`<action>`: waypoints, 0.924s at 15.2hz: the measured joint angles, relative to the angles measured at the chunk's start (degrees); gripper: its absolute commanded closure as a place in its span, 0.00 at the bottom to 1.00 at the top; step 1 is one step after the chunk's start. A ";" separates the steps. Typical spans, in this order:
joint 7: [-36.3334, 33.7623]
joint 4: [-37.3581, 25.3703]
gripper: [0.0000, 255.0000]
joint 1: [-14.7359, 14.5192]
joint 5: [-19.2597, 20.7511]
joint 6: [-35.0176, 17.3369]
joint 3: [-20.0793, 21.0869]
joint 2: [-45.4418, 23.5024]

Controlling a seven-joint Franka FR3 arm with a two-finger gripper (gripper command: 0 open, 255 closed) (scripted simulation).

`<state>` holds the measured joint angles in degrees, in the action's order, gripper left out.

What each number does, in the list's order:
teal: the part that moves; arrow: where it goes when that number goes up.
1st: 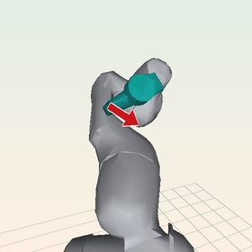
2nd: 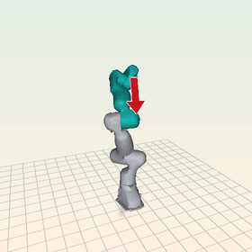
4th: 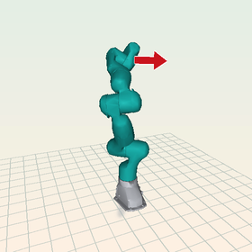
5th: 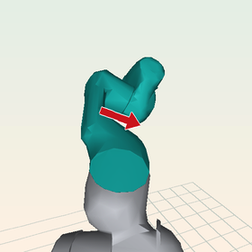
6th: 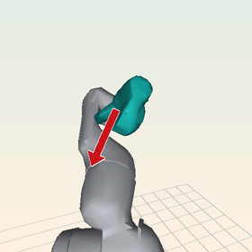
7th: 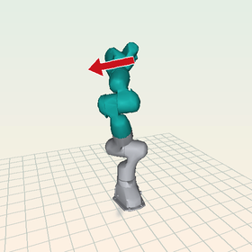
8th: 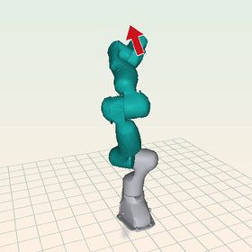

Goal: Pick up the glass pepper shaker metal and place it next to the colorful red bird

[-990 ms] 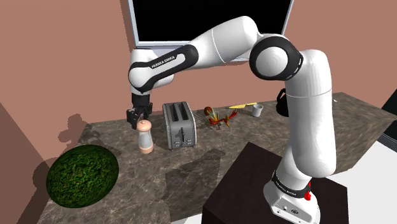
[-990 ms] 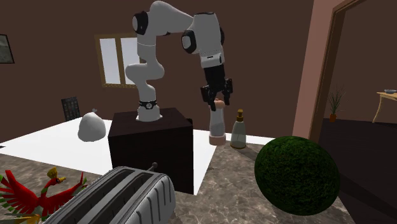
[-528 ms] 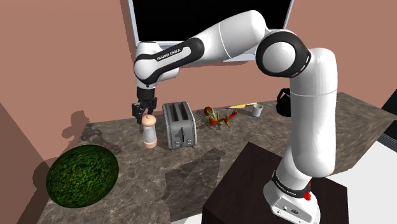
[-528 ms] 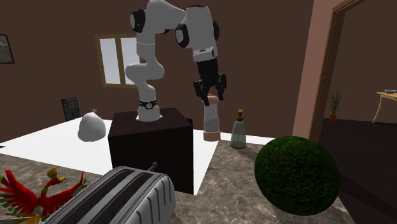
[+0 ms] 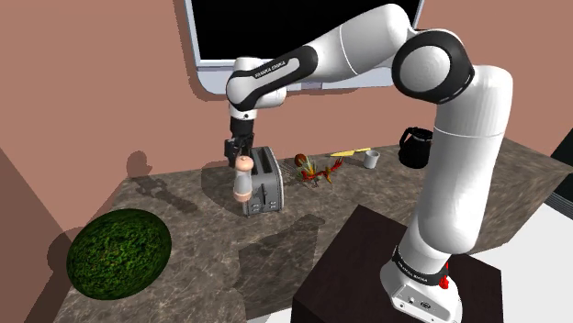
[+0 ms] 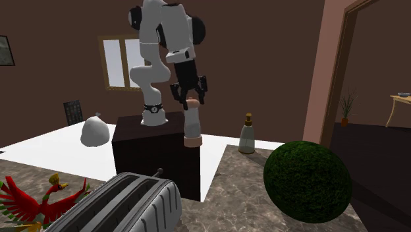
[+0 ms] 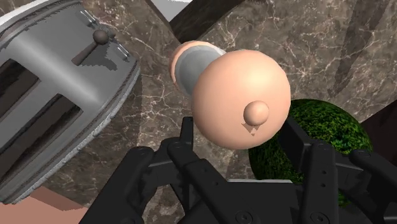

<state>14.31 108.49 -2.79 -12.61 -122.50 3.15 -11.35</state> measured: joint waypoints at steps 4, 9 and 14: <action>4.81 3.31 1.00 2.76 -0.67 0.70 -1.79 3.04; 11.60 6.12 1.00 6.51 -1.19 1.40 -4.60 5.16; 18.25 7.42 1.00 10.22 -1.29 2.97 -7.69 6.66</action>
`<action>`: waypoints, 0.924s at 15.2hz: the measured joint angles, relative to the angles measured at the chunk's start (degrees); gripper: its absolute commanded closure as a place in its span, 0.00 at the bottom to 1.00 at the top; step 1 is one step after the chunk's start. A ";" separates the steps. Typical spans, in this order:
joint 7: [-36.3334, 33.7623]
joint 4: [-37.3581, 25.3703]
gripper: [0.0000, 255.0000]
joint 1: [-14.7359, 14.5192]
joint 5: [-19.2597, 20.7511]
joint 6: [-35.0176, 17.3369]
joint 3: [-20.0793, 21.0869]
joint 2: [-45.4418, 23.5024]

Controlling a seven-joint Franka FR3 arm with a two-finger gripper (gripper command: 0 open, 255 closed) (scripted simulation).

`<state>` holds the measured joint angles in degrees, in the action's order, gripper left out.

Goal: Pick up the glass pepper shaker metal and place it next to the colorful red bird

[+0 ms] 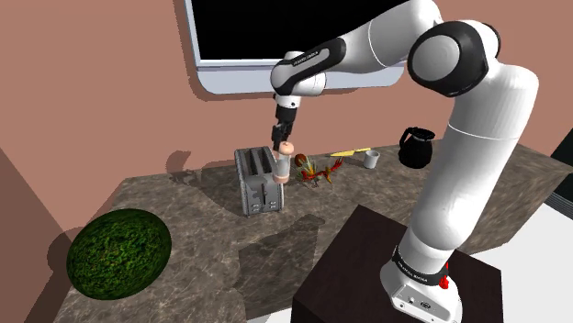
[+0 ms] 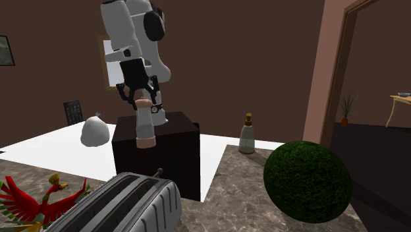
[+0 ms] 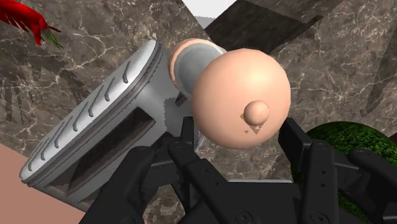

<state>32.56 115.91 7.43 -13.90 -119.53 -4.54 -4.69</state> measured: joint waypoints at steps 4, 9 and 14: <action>5.33 0.89 1.00 2.88 0.02 0.72 -2.50 0.48; 11.80 -0.38 1.00 6.55 0.19 2.85 -5.65 -0.05; 17.11 -2.98 1.00 9.53 -0.16 3.97 -8.00 -2.69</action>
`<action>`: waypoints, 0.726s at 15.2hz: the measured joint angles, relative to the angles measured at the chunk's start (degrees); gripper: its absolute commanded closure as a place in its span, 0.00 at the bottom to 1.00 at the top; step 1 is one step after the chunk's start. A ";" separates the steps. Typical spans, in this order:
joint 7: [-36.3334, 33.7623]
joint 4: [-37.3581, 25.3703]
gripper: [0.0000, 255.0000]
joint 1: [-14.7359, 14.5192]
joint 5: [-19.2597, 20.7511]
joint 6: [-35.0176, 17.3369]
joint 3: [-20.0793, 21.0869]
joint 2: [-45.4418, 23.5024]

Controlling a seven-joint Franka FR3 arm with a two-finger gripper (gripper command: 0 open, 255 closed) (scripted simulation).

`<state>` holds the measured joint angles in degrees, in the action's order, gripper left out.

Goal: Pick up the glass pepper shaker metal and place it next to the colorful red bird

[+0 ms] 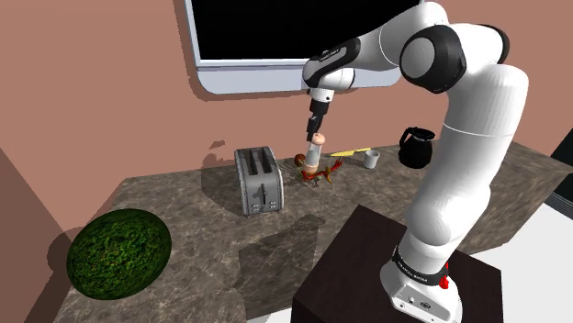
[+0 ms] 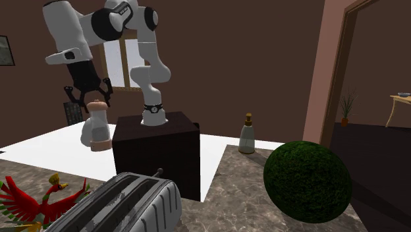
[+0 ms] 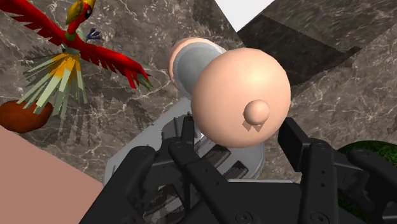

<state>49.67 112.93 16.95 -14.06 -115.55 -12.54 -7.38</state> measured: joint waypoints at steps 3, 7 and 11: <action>0.82 0.69 1.00 0.15 -0.47 -1.66 -0.02 -1.14; 1.78 2.29 1.00 0.23 -1.17 -4.40 0.09 -2.43; 2.72 3.34 1.00 0.32 -2.01 -7.01 0.26 -4.15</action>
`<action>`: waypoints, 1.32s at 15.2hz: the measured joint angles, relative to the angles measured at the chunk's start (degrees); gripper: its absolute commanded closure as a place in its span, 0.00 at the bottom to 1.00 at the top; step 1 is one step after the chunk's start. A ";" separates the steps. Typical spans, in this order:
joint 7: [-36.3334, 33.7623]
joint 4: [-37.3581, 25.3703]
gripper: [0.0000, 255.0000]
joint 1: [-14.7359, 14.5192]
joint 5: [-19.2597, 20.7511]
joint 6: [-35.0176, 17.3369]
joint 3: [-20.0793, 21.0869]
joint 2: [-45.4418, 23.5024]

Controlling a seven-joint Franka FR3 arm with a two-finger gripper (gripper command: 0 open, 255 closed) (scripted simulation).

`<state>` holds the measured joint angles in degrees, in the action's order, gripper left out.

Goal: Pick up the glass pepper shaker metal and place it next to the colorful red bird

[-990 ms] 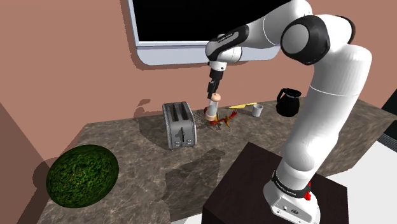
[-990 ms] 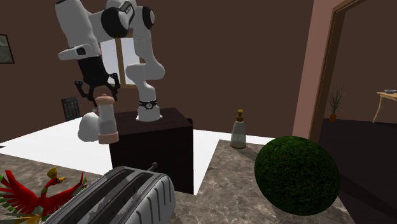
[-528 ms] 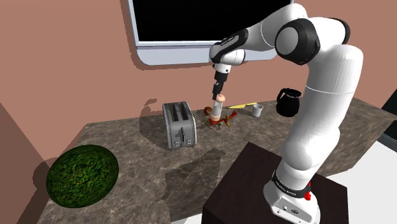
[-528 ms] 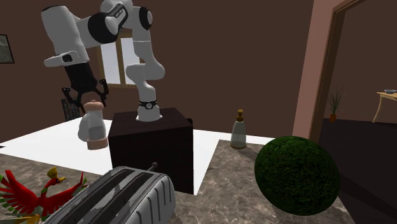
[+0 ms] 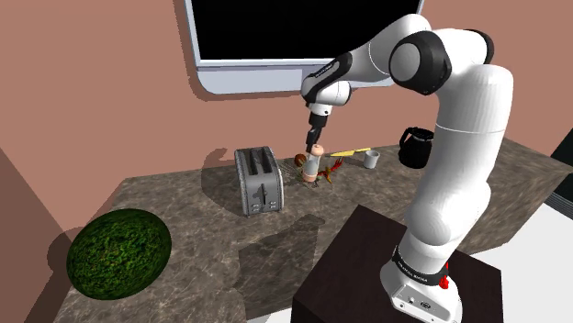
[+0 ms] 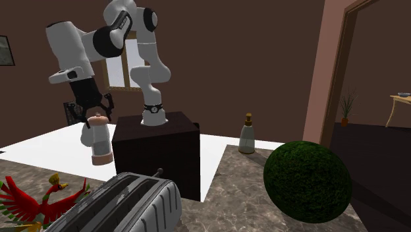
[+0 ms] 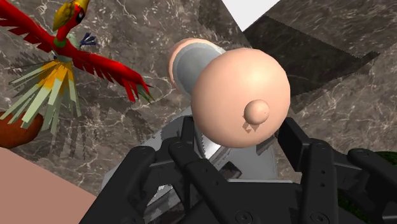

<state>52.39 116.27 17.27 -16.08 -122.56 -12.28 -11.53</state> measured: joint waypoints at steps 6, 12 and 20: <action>1.29 1.55 1.00 0.05 -1.36 -3.86 0.42 -2.50; 3.09 2.71 1.00 0.45 -2.88 -7.48 0.81 -5.27; 5.00 3.47 1.00 0.74 -5.14 -12.22 1.82 -9.50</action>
<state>57.39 119.74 18.01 -21.22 -134.78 -10.45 -21.03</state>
